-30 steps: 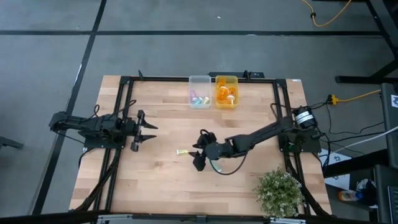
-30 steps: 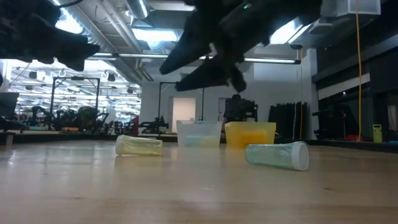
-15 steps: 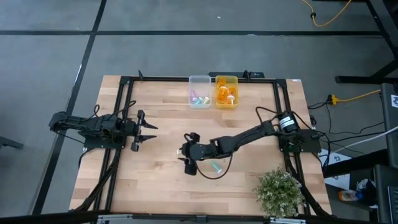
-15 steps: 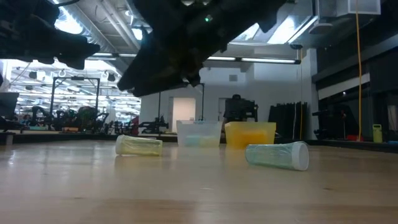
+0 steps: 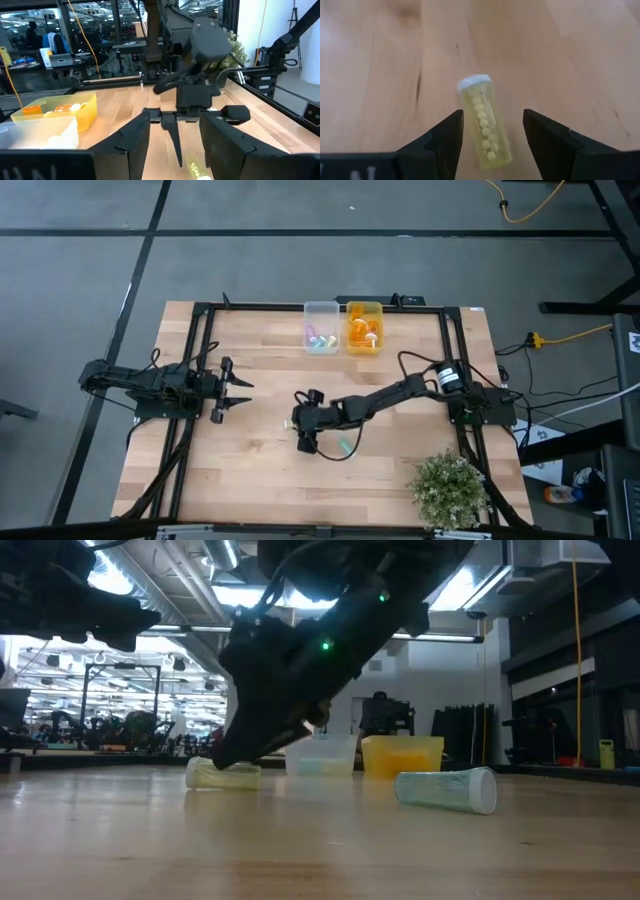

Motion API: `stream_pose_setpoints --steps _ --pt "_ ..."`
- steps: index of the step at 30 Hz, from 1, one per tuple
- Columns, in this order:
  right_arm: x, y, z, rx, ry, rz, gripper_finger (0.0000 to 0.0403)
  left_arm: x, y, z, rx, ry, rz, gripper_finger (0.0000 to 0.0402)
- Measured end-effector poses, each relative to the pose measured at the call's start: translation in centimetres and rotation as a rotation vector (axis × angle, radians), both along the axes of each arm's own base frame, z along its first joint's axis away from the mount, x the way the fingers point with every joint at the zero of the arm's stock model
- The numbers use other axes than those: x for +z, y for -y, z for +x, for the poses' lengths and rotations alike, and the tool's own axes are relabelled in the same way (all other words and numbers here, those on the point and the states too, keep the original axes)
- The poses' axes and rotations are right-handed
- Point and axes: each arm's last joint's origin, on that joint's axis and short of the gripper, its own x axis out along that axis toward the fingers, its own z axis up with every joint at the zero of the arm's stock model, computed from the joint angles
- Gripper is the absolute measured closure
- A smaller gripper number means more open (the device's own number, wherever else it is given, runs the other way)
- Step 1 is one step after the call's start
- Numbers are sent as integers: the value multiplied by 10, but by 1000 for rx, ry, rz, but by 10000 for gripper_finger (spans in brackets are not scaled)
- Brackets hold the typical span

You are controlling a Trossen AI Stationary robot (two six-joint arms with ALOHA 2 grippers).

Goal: Pick and place medicine bottles into bin by pill shape (circle, oval)
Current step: Put the small yellow pill bottle into the transparent bin

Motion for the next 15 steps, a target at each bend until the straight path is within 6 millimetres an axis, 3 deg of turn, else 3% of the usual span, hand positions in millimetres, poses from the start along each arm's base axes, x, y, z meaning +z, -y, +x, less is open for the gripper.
stream_pose_setpoints --steps 15 --pt "-5 11 -2 10 -61 21 194 0 0 0 0 0 0 236"
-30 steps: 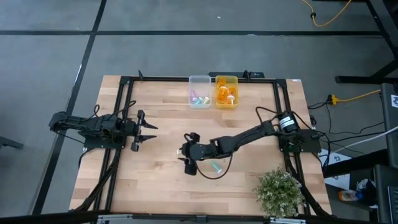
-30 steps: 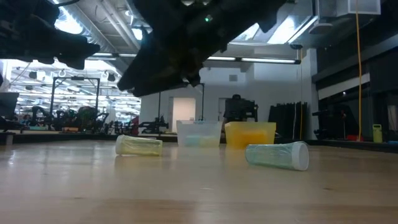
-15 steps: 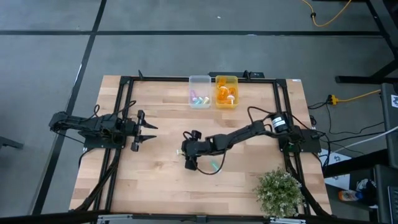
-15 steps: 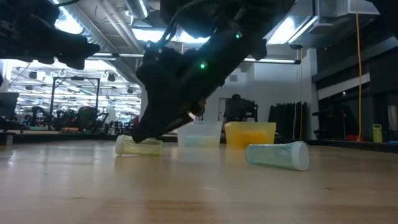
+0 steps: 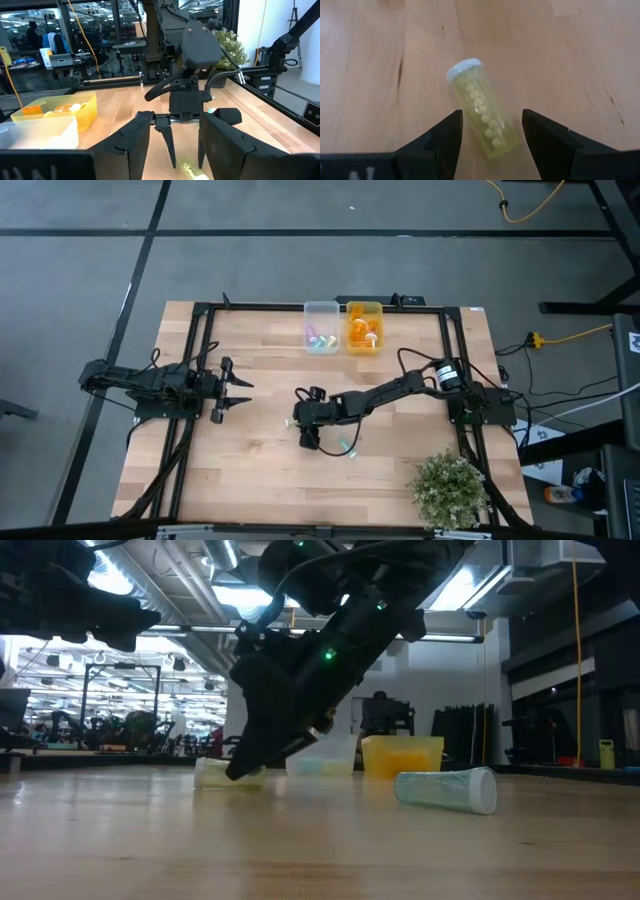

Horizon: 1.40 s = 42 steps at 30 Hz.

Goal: Pick and place medicine bottles into bin by pill shape (circle, oval)
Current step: Put the small yellow pill bottle into the transparent bin

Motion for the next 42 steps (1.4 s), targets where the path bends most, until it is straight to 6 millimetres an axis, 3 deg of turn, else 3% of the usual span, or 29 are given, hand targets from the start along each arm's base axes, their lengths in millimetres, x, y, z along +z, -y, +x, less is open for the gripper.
stream_pose_setpoints --steps 4,14,20,27,35,42 --pt "0 0 0 3 1 2 205 0 0 0 0 0 0 236" --pt "0 -1 0 -75 9 90 288 0 0 0 0 0 0 236" --pt "1 2 0 -194 36 76 293 0 0 0 0 0 0 237" --pt "5 11 3 -377 138 -66 293 0 0 0 0 0 0 237" --pt "19 46 6 -621 255 -211 293 0 0 0 0 0 0 237" --pt "71 95 -7 -688 272 -183 293 0 0 0 0 0 0 237"
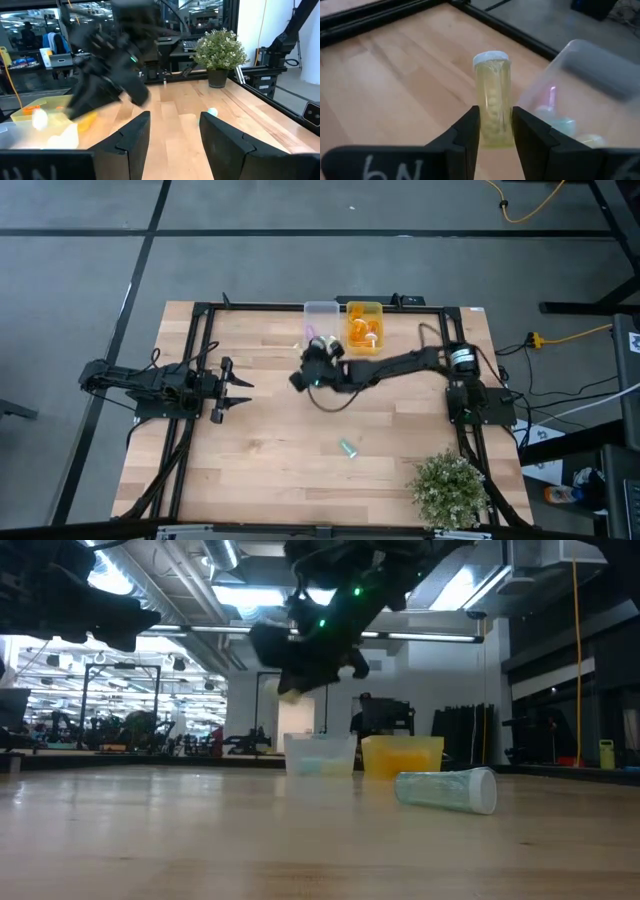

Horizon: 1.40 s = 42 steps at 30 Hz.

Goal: Pick and place medicine bottles into bin by pill shape (circle, oval)
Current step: Put the small yellow pill bottle into the transparent bin, then put the small blue pill bottle into the transparent bin

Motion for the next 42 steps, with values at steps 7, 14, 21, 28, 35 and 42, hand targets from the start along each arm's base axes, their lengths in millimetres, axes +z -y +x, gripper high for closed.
stream_pose_setpoints --steps 7,14,21,28,35,42 --pt "19 52 -16 10 -20 133 293 0 0 0 0 0 0 237" --pt "11 87 -27 -120 -19 208 293 0 0 0 0 0 0 237" --pt "12 89 -26 -95 -31 203 293 0 0 0 0 0 0 237" --pt "12 87 -25 -32 -28 236 292 0 0 0 0 0 0 237" --pt "12 88 -25 -62 -13 244 254 0 0 0 0 0 0 237" --pt "12 89 -26 -93 -4 232 171 0 0 0 0 0 0 237"
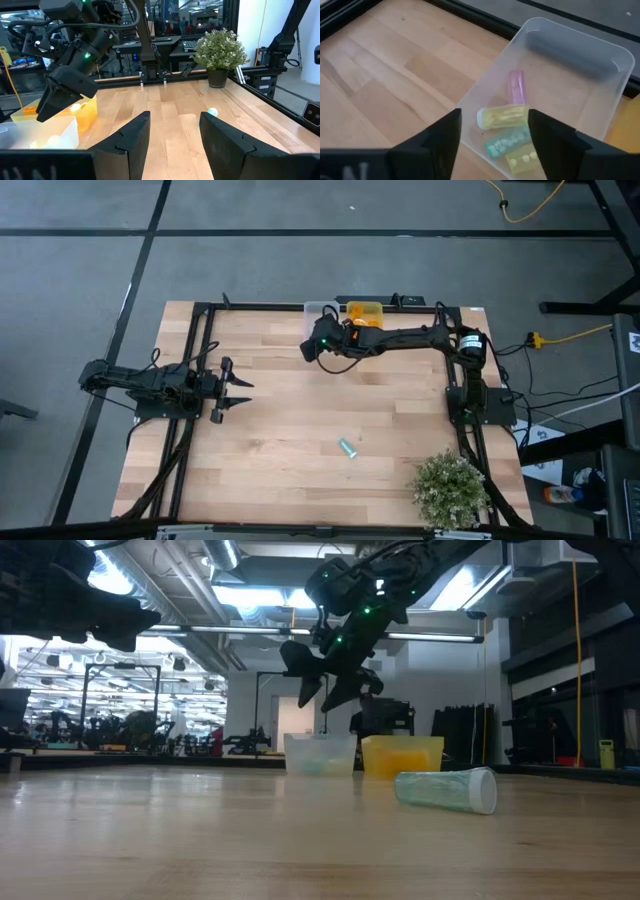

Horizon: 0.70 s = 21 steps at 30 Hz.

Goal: Pick and place medicine bottles into bin by pill shape (circle, oval)
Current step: Put the small blue pill bottle into the transparent bin

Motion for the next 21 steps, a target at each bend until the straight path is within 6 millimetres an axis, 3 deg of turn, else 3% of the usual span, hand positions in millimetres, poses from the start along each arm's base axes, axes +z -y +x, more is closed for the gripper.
stream_pose_setpoints --steps 11,21 --pt "-2 -14 3 62 29 108 154 0 0 0 0 0 0 237" --pt "-13 -75 0 169 -101 255 153 0 0 0 0 0 0 237"
